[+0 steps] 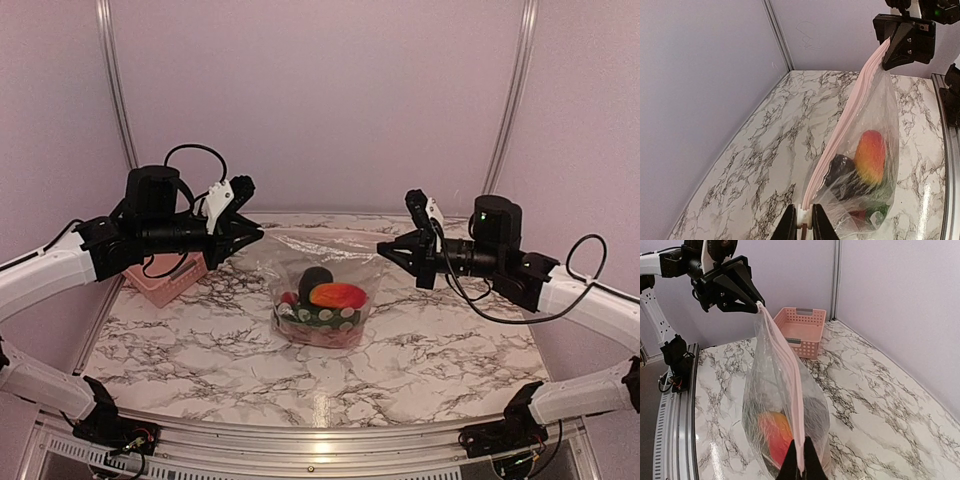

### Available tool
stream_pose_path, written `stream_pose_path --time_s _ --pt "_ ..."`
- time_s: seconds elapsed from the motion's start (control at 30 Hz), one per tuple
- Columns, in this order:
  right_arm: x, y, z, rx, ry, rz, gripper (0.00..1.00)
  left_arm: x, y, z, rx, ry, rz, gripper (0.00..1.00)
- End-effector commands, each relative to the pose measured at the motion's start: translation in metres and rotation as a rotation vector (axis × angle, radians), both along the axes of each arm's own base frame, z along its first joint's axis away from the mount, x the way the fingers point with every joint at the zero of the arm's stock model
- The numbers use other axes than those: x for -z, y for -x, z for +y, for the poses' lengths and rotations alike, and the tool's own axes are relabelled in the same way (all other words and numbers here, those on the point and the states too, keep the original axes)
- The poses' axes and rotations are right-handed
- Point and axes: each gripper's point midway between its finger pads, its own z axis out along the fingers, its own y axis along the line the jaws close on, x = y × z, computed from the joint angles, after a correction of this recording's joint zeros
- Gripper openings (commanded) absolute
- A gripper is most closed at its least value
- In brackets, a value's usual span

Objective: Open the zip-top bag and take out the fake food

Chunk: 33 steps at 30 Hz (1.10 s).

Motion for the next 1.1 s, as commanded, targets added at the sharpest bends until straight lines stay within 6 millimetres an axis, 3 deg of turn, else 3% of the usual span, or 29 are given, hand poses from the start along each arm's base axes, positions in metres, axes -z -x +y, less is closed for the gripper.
stream_pose_path --time_s 0.0,0.33,0.57,0.6,0.7,0.73,0.8,0.9,1.07 --pt "-0.007 -0.009 -0.015 0.093 -0.011 -0.015 0.0 0.006 -0.005 0.023 -0.07 -0.018 0.006 0.13" --pt "-0.008 -0.008 -0.017 0.091 -0.003 -0.008 0.0 0.017 0.0 0.024 -0.03 -0.05 0.016 0.12" --pt "0.003 0.018 0.01 -0.087 0.035 0.058 0.01 0.009 0.024 0.007 0.113 -0.033 -0.021 0.14" --pt "0.005 0.023 0.015 -0.102 0.052 0.061 0.06 0.011 0.029 0.004 0.131 -0.053 -0.039 0.14" --pt "0.006 0.032 0.023 -0.133 0.097 0.089 0.41 0.017 0.039 -0.001 0.159 -0.107 -0.065 0.14" --pt "0.004 0.035 0.024 -0.145 0.109 0.095 0.58 0.018 0.041 -0.001 0.165 -0.116 -0.072 0.14" --pt "-0.004 0.043 0.025 -0.168 0.117 0.099 0.79 0.019 0.049 -0.003 0.184 -0.137 -0.094 0.14" --pt "-0.028 0.05 0.02 -0.163 0.092 0.084 0.85 0.019 0.059 -0.006 0.205 -0.16 -0.117 0.14" --pt "-0.062 0.045 0.014 -0.099 0.061 0.063 0.84 0.019 0.073 -0.014 0.242 -0.186 -0.135 0.1"
